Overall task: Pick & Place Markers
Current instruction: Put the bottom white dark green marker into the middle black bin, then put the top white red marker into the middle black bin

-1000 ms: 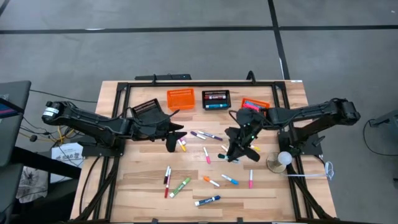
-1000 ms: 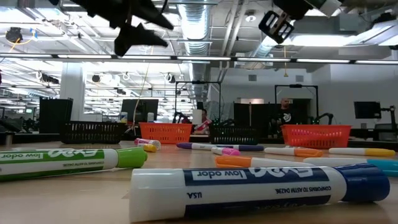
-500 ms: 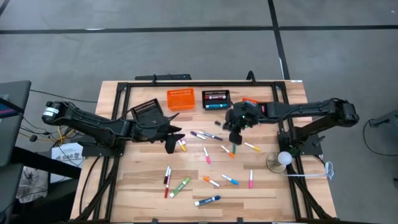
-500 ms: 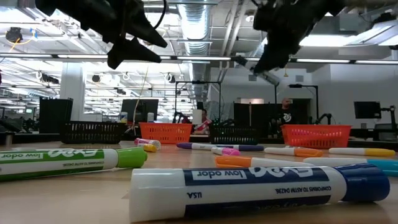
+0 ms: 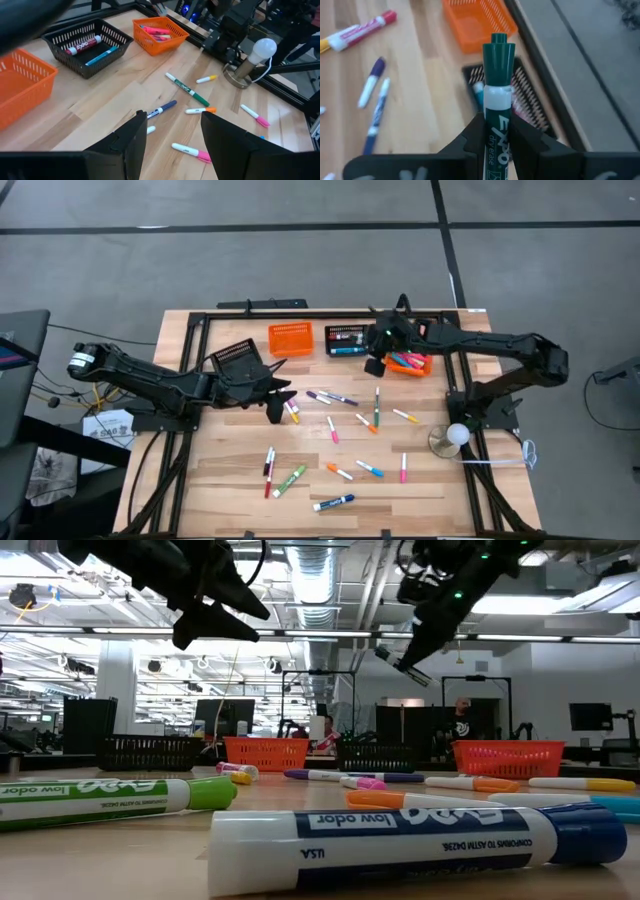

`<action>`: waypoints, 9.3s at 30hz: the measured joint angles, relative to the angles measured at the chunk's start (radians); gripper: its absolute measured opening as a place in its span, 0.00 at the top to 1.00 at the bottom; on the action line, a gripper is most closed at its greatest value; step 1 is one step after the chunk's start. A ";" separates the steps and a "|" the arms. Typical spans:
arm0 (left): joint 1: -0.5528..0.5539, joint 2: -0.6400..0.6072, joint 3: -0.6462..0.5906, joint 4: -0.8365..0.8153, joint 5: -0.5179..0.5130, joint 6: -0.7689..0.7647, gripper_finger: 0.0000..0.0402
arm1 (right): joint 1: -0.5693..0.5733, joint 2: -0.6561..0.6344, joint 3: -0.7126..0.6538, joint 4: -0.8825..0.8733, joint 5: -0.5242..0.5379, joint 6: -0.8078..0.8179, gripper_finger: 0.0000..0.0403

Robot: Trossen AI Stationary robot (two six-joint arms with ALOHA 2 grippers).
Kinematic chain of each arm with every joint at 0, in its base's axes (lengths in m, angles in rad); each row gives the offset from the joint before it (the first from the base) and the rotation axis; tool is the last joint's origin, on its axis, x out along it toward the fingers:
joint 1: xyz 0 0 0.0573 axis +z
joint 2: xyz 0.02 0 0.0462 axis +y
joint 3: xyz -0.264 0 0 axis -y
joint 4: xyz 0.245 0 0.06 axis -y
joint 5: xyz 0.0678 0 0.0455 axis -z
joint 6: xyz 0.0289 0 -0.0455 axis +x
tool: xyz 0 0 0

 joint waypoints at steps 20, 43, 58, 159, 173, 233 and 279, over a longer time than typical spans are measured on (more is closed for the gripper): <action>0.068 -0.136 0.002 0.006 0.058 0.157 0.54 | -0.087 0.508 0.389 -0.207 -0.030 -0.281 0.86; 0.092 -0.308 -0.162 0.049 0.094 0.149 0.54 | -0.118 0.578 0.408 -0.167 -0.038 -0.354 0.86; 0.090 -0.307 -0.162 0.057 0.094 0.153 0.54 | -0.134 0.674 0.410 -0.146 -0.030 -0.352 0.86; 0.089 -0.302 -0.161 0.263 0.124 0.125 0.54 | 0.132 -0.576 -0.356 0.185 -0.233 0.437 0.84; 0.040 0.013 0.000 0.182 0.288 -0.012 0.54 | 0.209 -0.664 -0.497 0.364 -0.151 0.518 0.84; 0.208 0.304 0.070 -0.195 0.291 -1.185 0.54 | 0.246 -0.749 -0.548 0.474 -0.151 0.399 0.84; 0.362 0.436 0.071 -0.295 0.388 -1.201 0.54 | 0.246 -0.749 -0.547 0.474 -0.160 0.394 0.84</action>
